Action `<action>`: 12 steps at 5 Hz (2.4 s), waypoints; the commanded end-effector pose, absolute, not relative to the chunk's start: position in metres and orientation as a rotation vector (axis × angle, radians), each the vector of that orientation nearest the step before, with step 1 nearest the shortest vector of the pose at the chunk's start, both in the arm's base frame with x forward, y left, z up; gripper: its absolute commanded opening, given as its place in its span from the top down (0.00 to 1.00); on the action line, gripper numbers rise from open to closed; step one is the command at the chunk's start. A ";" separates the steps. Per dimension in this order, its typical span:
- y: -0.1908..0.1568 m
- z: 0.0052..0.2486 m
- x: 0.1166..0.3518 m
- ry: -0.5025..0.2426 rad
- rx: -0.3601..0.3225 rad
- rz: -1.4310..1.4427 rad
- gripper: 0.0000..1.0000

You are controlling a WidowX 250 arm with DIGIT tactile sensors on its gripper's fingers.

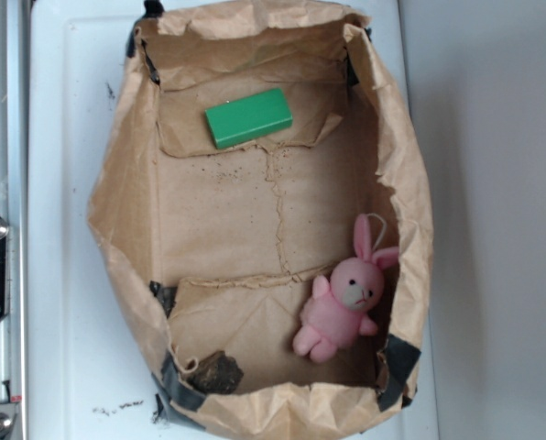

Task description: Grab the green block.

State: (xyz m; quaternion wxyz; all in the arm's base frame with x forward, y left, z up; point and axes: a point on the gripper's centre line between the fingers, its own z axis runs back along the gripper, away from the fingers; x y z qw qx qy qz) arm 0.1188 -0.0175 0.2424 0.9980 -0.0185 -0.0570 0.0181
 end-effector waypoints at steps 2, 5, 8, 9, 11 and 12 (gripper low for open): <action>0.000 0.233 0.169 -0.142 -0.095 0.028 0.00; 0.046 0.208 0.230 -0.332 -0.143 0.011 0.00; 0.062 0.169 0.242 -0.273 -0.135 0.183 0.00; 0.062 0.169 0.242 -0.273 -0.135 0.183 0.00; 0.073 0.151 0.256 -0.230 -0.107 0.367 0.00; 0.086 0.130 0.286 -0.185 -0.042 0.486 0.00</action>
